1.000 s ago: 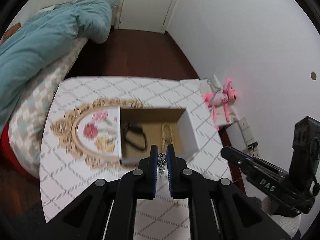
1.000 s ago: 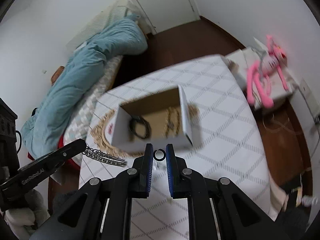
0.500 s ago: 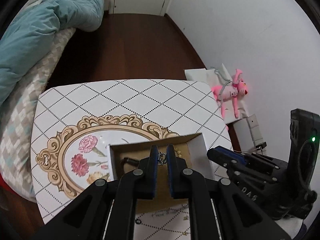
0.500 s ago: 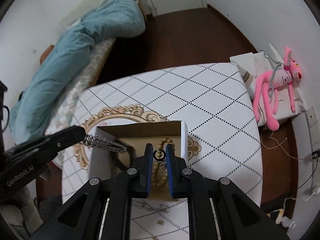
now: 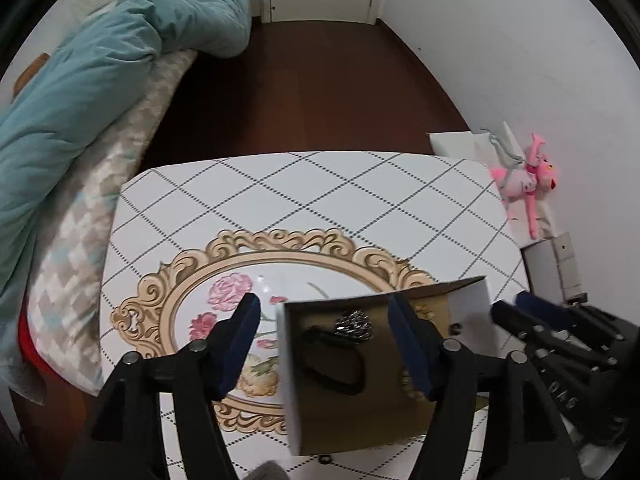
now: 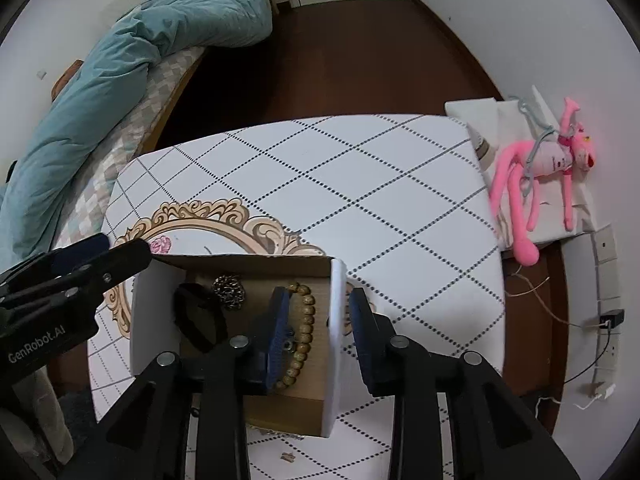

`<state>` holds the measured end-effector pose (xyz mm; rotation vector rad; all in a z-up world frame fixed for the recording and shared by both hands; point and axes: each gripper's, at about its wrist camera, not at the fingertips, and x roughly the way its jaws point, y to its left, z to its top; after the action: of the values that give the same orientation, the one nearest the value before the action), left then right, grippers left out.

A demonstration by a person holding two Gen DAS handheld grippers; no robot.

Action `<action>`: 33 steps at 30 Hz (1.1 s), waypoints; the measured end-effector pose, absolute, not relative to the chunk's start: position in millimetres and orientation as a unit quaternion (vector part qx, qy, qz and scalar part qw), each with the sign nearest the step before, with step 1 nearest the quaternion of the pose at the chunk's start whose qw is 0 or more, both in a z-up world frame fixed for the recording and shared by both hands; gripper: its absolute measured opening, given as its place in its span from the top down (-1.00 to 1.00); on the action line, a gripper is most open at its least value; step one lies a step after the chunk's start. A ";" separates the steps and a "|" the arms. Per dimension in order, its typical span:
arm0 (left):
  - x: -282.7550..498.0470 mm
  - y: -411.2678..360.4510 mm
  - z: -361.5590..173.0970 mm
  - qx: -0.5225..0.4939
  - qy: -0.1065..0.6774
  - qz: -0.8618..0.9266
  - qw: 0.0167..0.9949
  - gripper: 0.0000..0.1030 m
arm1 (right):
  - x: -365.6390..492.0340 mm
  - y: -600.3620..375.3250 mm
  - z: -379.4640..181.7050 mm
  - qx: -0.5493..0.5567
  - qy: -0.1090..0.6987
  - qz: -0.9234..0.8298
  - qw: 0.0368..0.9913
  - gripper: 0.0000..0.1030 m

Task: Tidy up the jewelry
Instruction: 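Lower the silver chain and black ring into the box and release both, then move both grippers back toward the remaining charms and ring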

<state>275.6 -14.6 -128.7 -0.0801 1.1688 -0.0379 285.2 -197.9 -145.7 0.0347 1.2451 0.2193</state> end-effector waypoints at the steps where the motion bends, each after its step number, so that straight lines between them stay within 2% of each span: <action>1: 271.5 -13.4 -130.4 -0.033 0.549 -0.010 0.835 -0.51 | 282.7 -199.1 -146.0 0.014 0.581 0.098 0.808 0.26; 2: 268.5 -12.5 -131.9 -0.030 0.547 -0.006 0.837 -0.59 | 281.2 -199.3 -146.1 0.010 0.581 0.095 0.809 0.20; 4: 259.9 -10.2 -135.1 -0.030 0.541 -0.002 0.841 -0.64 | 275.3 -198.8 -146.7 -0.005 0.578 0.085 0.812 -0.06; 5: 256.8 -9.3 -137.6 -0.029 0.541 0.001 0.841 -0.85 | 272.4 -198.2 -147.2 -0.013 0.576 0.082 0.813 -0.14; 6: 254.1 -8.8 -140.0 -0.030 0.542 0.003 0.840 -1.00 | 269.5 -197.5 -148.0 -0.020 0.575 0.079 0.814 -0.34; 7: 250.1 -7.0 -143.2 -0.030 0.542 0.007 0.840 -1.00 | 266.7 -197.1 -148.6 -0.026 0.574 0.076 0.815 -0.58; 9: 244.8 -5.6 -147.8 -0.023 0.544 0.017 0.839 -1.00 | 261.4 -195.5 -151.1 -0.034 0.576 0.072 0.814 -0.85; 10: 242.3 -4.4 -149.6 -0.023 0.545 0.020 0.838 -1.00 | 258.7 -194.5 -152.0 -0.038 0.576 0.072 0.813 -0.91; 14: 231.6 -0.1 -148.8 -0.025 0.542 0.028 0.840 -1.00 | 248.0 -190.6 -151.7 -0.049 0.571 0.067 0.817 -0.98; 26: 186.8 2.6 -118.4 -0.007 0.498 0.045 0.866 -1.00 | 200.8 -185.6 -111.5 -0.036 0.520 0.069 0.850 -0.99; 33: 138.3 10.8 -150.0 0.003 0.517 0.078 0.853 -1.00 | 146.4 -191.4 -148.2 -0.003 0.540 0.072 0.839 -0.99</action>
<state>138.3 10.8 -150.0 0.0070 1.0872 0.1640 146.4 -191.4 -148.2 -0.0072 1.1411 0.1523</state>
